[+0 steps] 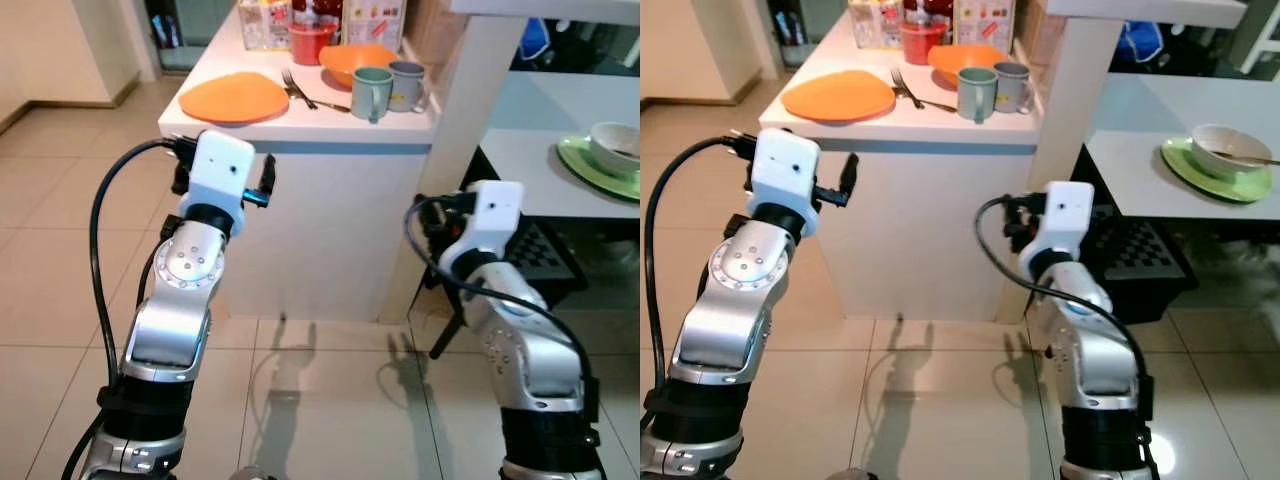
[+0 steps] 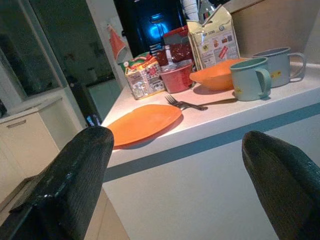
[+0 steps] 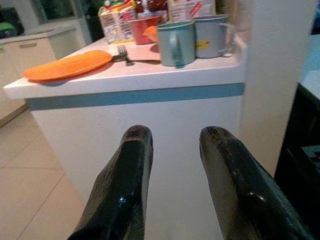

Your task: Setting the table

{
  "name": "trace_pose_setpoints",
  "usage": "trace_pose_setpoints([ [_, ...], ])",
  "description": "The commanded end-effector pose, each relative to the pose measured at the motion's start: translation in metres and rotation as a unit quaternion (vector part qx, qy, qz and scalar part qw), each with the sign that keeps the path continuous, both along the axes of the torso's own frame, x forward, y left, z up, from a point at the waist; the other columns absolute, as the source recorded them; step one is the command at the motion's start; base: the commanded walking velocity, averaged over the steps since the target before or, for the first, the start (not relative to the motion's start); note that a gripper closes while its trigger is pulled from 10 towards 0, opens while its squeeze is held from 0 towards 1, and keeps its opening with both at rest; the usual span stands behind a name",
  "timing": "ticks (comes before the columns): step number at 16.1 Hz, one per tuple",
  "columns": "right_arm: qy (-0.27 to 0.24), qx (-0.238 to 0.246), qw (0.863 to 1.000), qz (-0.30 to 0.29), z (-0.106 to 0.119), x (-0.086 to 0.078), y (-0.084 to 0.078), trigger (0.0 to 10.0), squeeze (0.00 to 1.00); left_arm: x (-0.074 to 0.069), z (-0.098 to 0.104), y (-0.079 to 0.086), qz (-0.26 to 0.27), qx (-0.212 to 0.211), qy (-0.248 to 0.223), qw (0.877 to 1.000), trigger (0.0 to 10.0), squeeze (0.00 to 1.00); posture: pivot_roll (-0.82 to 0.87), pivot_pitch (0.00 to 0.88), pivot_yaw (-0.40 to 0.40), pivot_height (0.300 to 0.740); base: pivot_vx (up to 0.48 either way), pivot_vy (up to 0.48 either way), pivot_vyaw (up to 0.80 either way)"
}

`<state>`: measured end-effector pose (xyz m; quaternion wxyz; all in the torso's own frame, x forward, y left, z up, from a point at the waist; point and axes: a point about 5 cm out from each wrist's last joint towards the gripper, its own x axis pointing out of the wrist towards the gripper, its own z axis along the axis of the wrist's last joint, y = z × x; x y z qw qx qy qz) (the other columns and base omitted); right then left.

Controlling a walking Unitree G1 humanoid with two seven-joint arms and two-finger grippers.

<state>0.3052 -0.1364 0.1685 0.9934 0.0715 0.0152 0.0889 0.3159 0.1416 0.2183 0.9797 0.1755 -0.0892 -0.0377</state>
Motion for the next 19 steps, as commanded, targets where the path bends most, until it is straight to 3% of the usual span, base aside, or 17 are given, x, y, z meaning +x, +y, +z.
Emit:
trace_pose_setpoints([
  [1,-0.011,-0.011,1.000,-0.002,0.0053,0.0015,-0.0003,10.0,0.00,0.0003,0.0078,0.0026,0.003,-0.004,-0.015,1.000,10.0,0.00,0.05,0.000,-0.011,0.740,0.000,0.000,0.00],
  [6,-0.012,-0.027,1.000,0.008,0.0056,0.0030,0.0038,10.0,0.00,0.0022,0.0107,0.0020,-0.003,-0.011,-0.017,1.000,10.0,0.00,0.05,0.000,-0.010,0.740,0.315,0.000,0.74],
  [12,-0.016,-0.022,1.000,-0.004,0.0072,0.0050,-0.0004,10.0,0.00,0.0021,0.0104,0.0012,-0.007,-0.010,-0.016,1.000,10.0,0.00,0.05,0.000,-0.009,0.740,0.359,0.000,0.00],
  [15,0.004,0.005,1.000,-0.024,-0.0002,0.0035,-0.0046,10.0,0.00,0.0024,0.0101,-0.0006,-0.014,-0.005,-0.016,1.000,10.0,0.00,0.04,0.000,-0.010,0.740,0.361,0.000,0.00],
  [19,0.002,0.004,1.000,0.007,-0.0012,-0.0004,-0.0015,10.0,0.00,-0.0005,0.0057,-0.0013,-0.015,-0.004,-0.011,1.000,10.0,0.00,0.03,0.000,-0.016,0.740,0.361,0.000,-0.38],
])
